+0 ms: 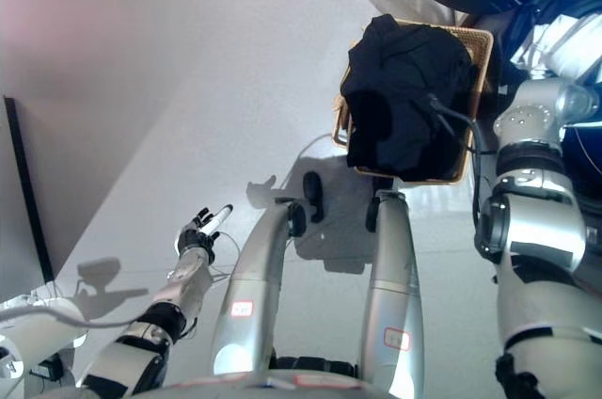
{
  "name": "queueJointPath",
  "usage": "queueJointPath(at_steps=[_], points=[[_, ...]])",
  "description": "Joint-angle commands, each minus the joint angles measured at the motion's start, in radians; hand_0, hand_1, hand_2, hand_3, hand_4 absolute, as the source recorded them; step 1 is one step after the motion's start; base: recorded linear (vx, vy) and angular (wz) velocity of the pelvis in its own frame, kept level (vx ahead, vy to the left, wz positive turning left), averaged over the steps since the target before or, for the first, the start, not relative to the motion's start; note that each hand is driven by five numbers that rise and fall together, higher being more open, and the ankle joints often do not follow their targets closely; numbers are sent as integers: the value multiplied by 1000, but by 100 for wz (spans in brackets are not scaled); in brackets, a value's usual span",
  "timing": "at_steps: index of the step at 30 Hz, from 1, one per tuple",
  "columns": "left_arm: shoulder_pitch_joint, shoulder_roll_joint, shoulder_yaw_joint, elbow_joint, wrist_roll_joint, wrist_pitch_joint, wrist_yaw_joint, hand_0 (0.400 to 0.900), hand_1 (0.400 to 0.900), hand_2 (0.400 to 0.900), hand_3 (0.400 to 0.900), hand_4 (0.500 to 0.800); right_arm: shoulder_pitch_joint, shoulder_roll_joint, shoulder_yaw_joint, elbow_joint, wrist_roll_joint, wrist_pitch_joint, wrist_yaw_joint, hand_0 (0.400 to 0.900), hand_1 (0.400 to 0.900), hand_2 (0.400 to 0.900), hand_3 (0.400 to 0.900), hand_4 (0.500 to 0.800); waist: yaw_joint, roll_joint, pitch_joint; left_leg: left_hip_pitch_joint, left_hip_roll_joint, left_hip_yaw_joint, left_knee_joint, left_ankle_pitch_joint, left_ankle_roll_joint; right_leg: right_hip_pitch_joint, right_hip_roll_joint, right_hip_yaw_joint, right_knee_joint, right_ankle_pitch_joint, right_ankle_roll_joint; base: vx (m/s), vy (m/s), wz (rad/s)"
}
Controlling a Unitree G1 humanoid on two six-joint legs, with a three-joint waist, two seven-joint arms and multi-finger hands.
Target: Put the clothes in the basket into the washing machine.
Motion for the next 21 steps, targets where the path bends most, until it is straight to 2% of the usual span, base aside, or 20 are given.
queueJointPath(at_steps=[1, 8, 10, 11, 13, 15, 18, 19, 21], points=[[75, 1, -58, 32, 2, -24, 23, 900, 900, 900, 900, 800, 54, -134, 56, -52, -152, -35, -53, 900, 900, 900, 900, 800, -8, 82, -99, 15, -34, 9, -108, 3, -36, 3, 17, 36, 9, -58, 72, 37, -25, 2], [72, 4, -61, 21, 29, -38, 31, 900, 900, 900, 900, 800, 79, -162, 101, -84, -315, 20, -112, 900, 900, 900, 900, 800, -8, 84, -98, 30, -37, 9, -119, 6, -38, 14, 12, 34, 5, -59, 73, 7, -8, 1], [67, 2, -64, 18, 38, -46, 33, 900, 900, 900, 900, 800, 102, -164, 133, -92, -422, 59, -148, 900, 900, 900, 900, 800, -10, 81, -95, 28, -38, 8, -113, 6, -38, 16, 13, 32, 9, -57, 72, -1, -11, -2], [65, 0, -66, 15, 46, -49, 38, 900, 900, 900, 900, 800, 117, -163, 156, -112, -510, 92, -192, 900, 900, 900, 900, 800, -12, 82, -91, 36, -37, 7, -113, 3, -38, 25, 13, 30, 8, -60, 73, -14, -9, -3], [63, -1, -64, 10, 56, -54, 41, 900, 900, 900, 900, 800, 130, -153, 164, -133, -577, 108, -214, 900, 900, 900, 900, 800, -14, 81, -92, 27, -37, 8, -109, 6, -37, 17, 14, 31, 11, -56, 72, 0, 0, 0], [60, -4, -58, -1, 76, -62, 54, 900, 900, 900, 900, 800, 178, -138, 205, -181, -745, 189, -283, 900, 900, 900, 900, 800, -19, 79, -85, 28, -34, 6, -105, 5, -34, 18, 17, 29, 12, -56, 71, -19, 0, -4], [58, -8, -39, -14, 109, -79, 66, 900, 900, 900, 900, 800, 244, -124, 228, -260, -949, 273, -344, 900, 900, 900, 900, 800, -26, 73, -85, 20, -32, 6, -102, 4, -32, 11, 19, 29, 11, -53, 71, -8, 1, -1], [59, -9, -33, -19, 118, -87, 68, 900, 900, 900, 900, 800, 265, -119, 233, -275, -1006, 299, -359, 900, 900, 900, 900, 800, -28, 71, -84, 18, -31, 6, -101, 4, -31, 10, 20, 28, 11, -52, 70, 0, 0, 0], [57, -5, -26, -22, 122, -89, 71, 900, 900, 900, 900, 800, 290, -96, 230, -289, -1031, 308, -348, 900, 900, 900, 900, 800, -31, 65, -84, 16, -31, 3, -103, 4, -29, 10, 21, 27, 8, -51, 70, 0, 0, 0]])
